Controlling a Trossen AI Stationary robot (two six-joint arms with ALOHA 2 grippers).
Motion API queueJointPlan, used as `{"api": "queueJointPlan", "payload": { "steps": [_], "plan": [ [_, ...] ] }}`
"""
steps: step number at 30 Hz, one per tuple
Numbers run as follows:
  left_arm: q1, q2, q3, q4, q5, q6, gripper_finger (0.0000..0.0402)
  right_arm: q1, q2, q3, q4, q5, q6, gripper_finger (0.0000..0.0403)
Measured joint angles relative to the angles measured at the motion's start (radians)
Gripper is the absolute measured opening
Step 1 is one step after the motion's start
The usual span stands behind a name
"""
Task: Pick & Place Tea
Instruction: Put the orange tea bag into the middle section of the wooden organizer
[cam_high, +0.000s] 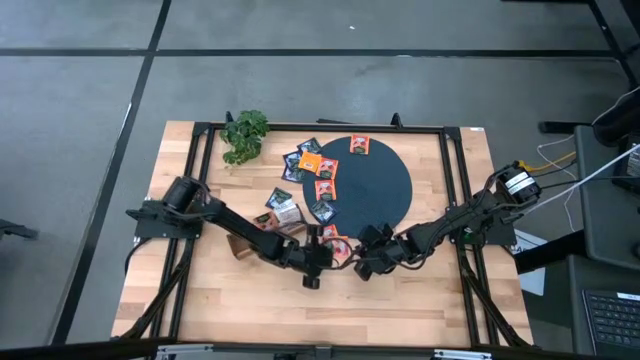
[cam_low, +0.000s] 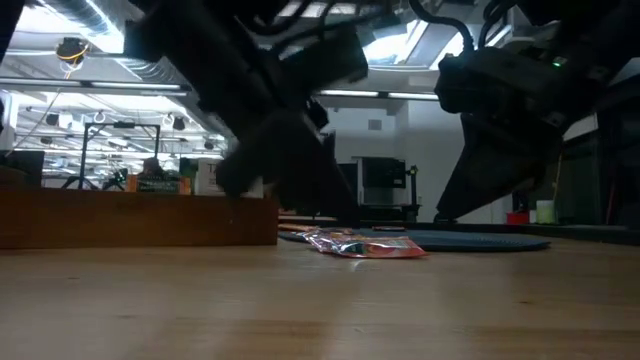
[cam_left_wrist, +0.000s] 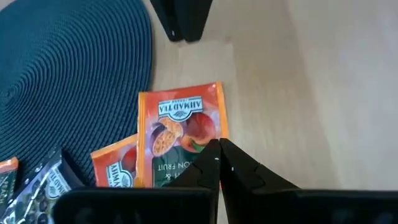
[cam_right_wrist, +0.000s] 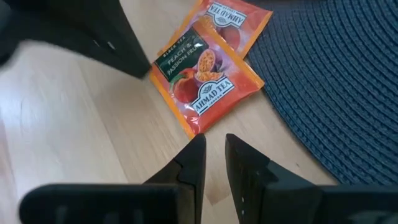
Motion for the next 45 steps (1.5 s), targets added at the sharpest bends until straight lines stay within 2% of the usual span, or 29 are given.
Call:
{"api": "queueJointPlan", "payload": {
  "steps": [5, 9, 13, 19, 23, 30, 34, 39, 45],
  "plan": [
    [0.000, 0.049, 0.020, 0.001, -0.054, 0.007, 0.0004, -0.002, 0.000, 0.000, 0.002, -0.008, 0.006, 0.0064],
    [0.000, 0.070, 0.020, -0.012, -0.050, -0.009, 0.0002, -0.002, 0.014, 0.000, 0.004, -0.011, 0.038, 0.0064],
    [-0.001, 0.077, 0.023, -0.032, -0.034, -0.050, 0.0003, -0.002, 0.055, 0.000, 0.027, -0.048, 0.082, 0.0064],
    [-0.030, 0.077, 0.023, -0.052, -0.039, -0.053, 0.0002, -0.002, 0.109, 0.000, 0.157, -0.136, 0.084, 0.0073],
    [-0.051, 0.076, 0.024, -0.103, -0.034, -0.062, 0.0002, -0.002, 0.120, 0.000, 0.189, -0.183, 0.086, 0.0112],
    [-0.074, 0.078, 0.022, -0.116, -0.056, -0.076, 0.0003, -0.024, 0.120, 0.001, 0.202, -0.154, 0.162, 0.0212],
    [-0.077, 0.079, 0.020, -0.091, -0.076, -0.089, 0.0002, -0.045, 0.137, 0.002, 0.250, -0.159, 0.163, 0.0239],
    [-0.076, 0.081, 0.019, -0.060, -0.072, -0.091, 0.0002, -0.071, 0.164, 0.002, 0.305, -0.184, 0.159, 0.0233],
    [-0.075, 0.081, 0.019, -0.050, -0.078, -0.091, 0.0003, -0.082, 0.182, 0.003, 0.332, -0.185, 0.150, 0.0192]
  ]
}}
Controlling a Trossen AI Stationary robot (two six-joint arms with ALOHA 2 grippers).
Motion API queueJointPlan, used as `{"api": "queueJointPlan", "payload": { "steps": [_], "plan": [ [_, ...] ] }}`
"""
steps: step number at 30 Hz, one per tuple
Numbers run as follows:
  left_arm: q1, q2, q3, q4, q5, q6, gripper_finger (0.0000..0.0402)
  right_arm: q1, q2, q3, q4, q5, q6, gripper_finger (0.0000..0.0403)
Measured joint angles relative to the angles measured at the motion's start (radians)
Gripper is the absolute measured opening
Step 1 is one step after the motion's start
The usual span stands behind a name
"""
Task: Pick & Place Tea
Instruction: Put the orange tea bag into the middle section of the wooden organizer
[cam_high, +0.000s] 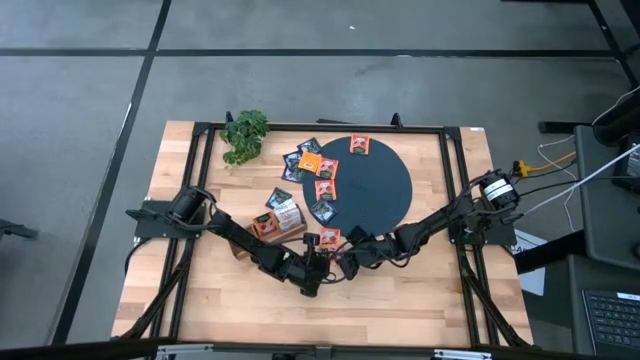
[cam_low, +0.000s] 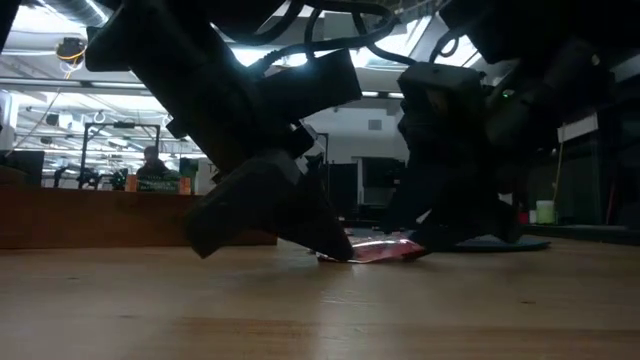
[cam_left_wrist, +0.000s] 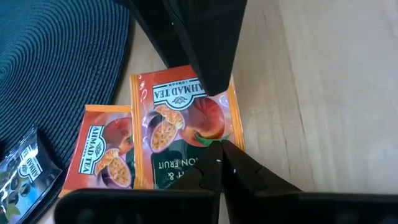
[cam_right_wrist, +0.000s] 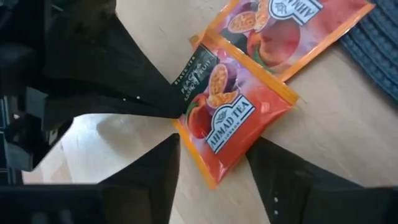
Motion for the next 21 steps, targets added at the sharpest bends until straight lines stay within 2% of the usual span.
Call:
{"api": "queueJointPlan", "payload": {
  "steps": [5, 12, 18, 21],
  "plan": [
    [0.000, 0.000, 0.000, 0.002, -0.004, 0.000, 0.0002, 0.000, 0.002, -0.001, -0.006, 0.002, -0.059, 0.0135],
    [-0.017, -0.018, -0.003, -0.017, -0.017, -0.012, 0.0005, -0.001, 0.005, -0.002, -0.009, 0.011, -0.124, 0.0018],
    [-0.040, -0.101, -0.005, -0.119, 0.002, -0.114, 0.0004, 0.000, 0.005, -0.002, -0.018, 0.009, -0.167, 0.0025],
    [-0.055, -0.158, -0.005, -0.199, -0.004, -0.202, 0.0009, 0.000, 0.004, -0.002, -0.020, 0.011, -0.190, 0.0014]
  ]
}}
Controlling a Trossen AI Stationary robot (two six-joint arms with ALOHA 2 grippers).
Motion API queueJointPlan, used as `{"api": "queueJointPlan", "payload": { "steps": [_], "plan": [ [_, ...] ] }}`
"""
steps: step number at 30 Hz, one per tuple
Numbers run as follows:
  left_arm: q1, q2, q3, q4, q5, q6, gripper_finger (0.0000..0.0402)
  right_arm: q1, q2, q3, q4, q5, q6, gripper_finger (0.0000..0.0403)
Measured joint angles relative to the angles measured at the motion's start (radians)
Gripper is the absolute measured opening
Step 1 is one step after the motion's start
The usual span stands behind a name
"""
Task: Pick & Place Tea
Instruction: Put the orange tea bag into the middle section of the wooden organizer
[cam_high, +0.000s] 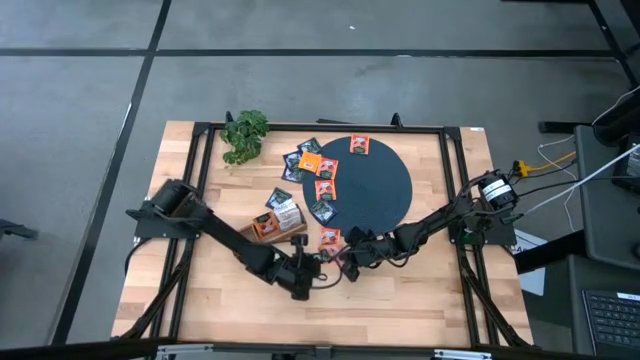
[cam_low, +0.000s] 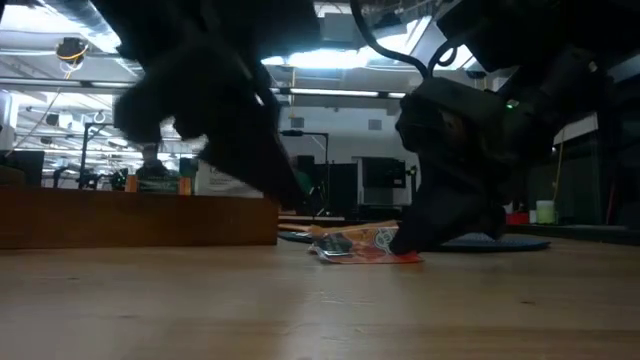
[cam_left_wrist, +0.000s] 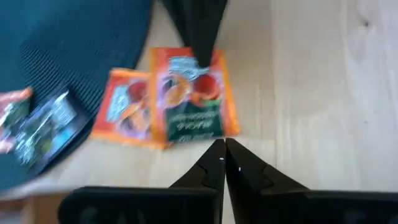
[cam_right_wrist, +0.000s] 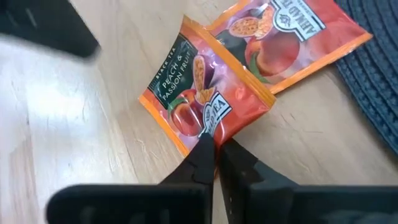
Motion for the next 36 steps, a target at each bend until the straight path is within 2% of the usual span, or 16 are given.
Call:
{"api": "queueJointPlan", "payload": {
  "steps": [6, 10, 16, 18, 23, 30, 36],
  "plan": [
    [-0.024, -0.097, 0.001, -0.133, -0.044, -0.207, 0.0013, 0.000, 0.000, 0.000, 0.003, 0.001, -0.064, 0.0012],
    [-0.030, -0.148, 0.001, -0.182, -0.067, -0.252, 0.0015, 0.005, -0.015, -0.001, -0.012, -0.003, -0.132, 0.0008],
    [-0.065, -0.216, 0.000, -0.180, -0.212, -0.273, 0.0024, 0.036, -0.106, -0.003, -0.075, -0.005, -0.234, 0.0008],
    [-0.078, -0.249, -0.035, -0.146, -0.271, -0.299, 0.0026, 0.046, -0.144, -0.003, -0.114, 0.020, -0.258, 0.0009],
    [-0.090, -0.339, -0.200, 0.058, -0.332, -0.378, 0.0028, 0.068, -0.244, -0.003, -0.176, 0.106, -0.297, 0.0008],
    [-0.067, -0.453, -0.412, 0.490, -0.318, -0.308, 0.0028, 0.087, -0.350, -0.003, -0.180, 0.289, -0.333, 0.0009],
    [-0.038, -0.503, -0.481, 0.641, -0.311, -0.240, 0.0051, 0.090, -0.385, -0.002, -0.125, 0.368, -0.376, 0.0010]
  ]
}}
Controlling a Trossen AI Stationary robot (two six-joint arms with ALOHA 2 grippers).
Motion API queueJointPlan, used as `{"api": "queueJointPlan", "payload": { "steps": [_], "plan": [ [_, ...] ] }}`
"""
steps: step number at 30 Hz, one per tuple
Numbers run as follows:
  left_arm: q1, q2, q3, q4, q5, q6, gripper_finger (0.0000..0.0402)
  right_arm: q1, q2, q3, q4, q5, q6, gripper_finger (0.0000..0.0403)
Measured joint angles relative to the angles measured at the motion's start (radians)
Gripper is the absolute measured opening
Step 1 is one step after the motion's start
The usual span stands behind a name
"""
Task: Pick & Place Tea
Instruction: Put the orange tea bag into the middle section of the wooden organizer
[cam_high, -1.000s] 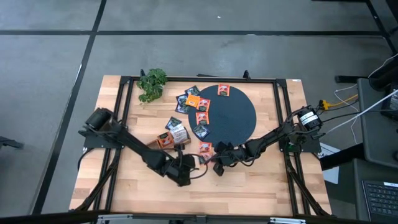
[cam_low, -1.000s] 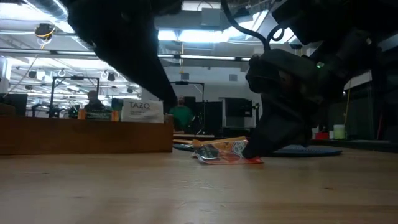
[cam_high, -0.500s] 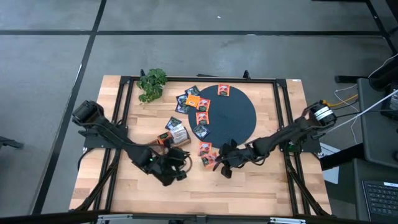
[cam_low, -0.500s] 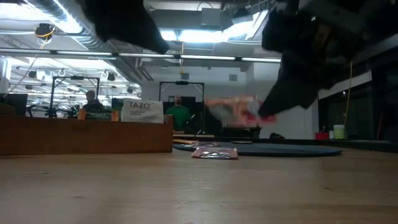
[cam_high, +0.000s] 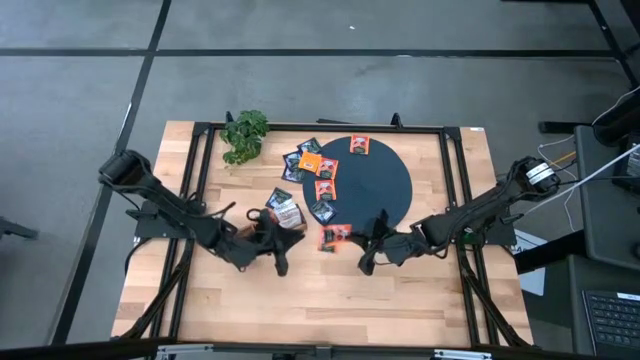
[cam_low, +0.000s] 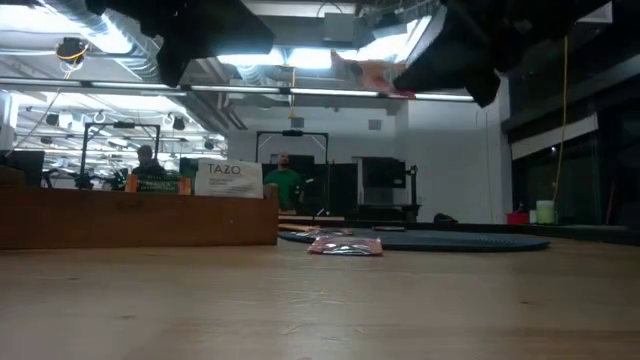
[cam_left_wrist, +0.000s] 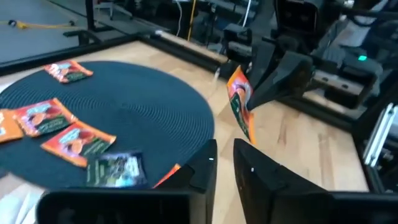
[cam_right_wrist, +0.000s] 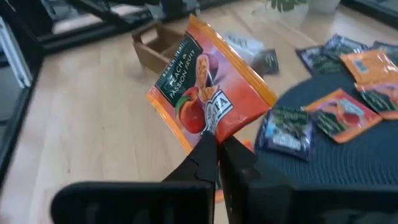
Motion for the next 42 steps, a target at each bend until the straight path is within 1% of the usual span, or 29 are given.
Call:
{"api": "queueJointPlan", "payload": {
  "steps": [2, 7, 11, 16, 18, 23, 30, 35, 38, 42],
  "plan": [
    [0.010, -0.003, -0.005, 0.034, 0.017, 0.018, 0.0063, -0.001, 0.000, 0.000, 0.030, 0.001, -0.024, 0.0010],
    [0.055, -0.003, -0.005, 0.072, 0.097, 0.016, 0.0094, -0.015, 0.003, 0.001, 0.131, 0.001, -0.109, 0.0010],
    [0.097, -0.003, -0.005, 0.133, 0.188, 0.016, 0.0110, -0.030, 0.003, 0.001, 0.188, 0.002, -0.185, 0.0011],
    [0.146, -0.003, -0.004, 0.207, 0.317, 0.016, 0.0120, -0.046, 0.003, 0.001, 0.188, 0.002, -0.211, 0.0011],
    [0.161, -0.003, -0.005, 0.208, 0.343, 0.016, 0.0121, -0.048, 0.003, 0.001, 0.188, 0.002, -0.213, 0.0011],
    [0.189, -0.003, -0.004, 0.213, 0.372, 0.016, 0.0121, -0.048, 0.003, 0.001, 0.196, 0.002, -0.233, 0.0011],
    [0.215, -0.003, -0.004, 0.211, 0.402, 0.013, 0.0121, -0.048, 0.003, 0.001, 0.252, 0.002, -0.269, 0.0011],
    [0.215, -0.003, -0.004, 0.211, 0.403, 0.016, 0.0117, -0.052, 0.003, 0.001, 0.265, 0.001, -0.289, 0.0011],
    [0.215, -0.003, -0.004, 0.210, 0.414, 0.018, 0.0098, -0.055, 0.003, 0.001, 0.265, 0.000, -0.290, 0.0011],
    [0.214, -0.003, -0.004, 0.210, 0.439, 0.026, 0.0052, -0.063, 0.003, 0.001, 0.266, 0.000, -0.290, 0.0011]
  ]
}}
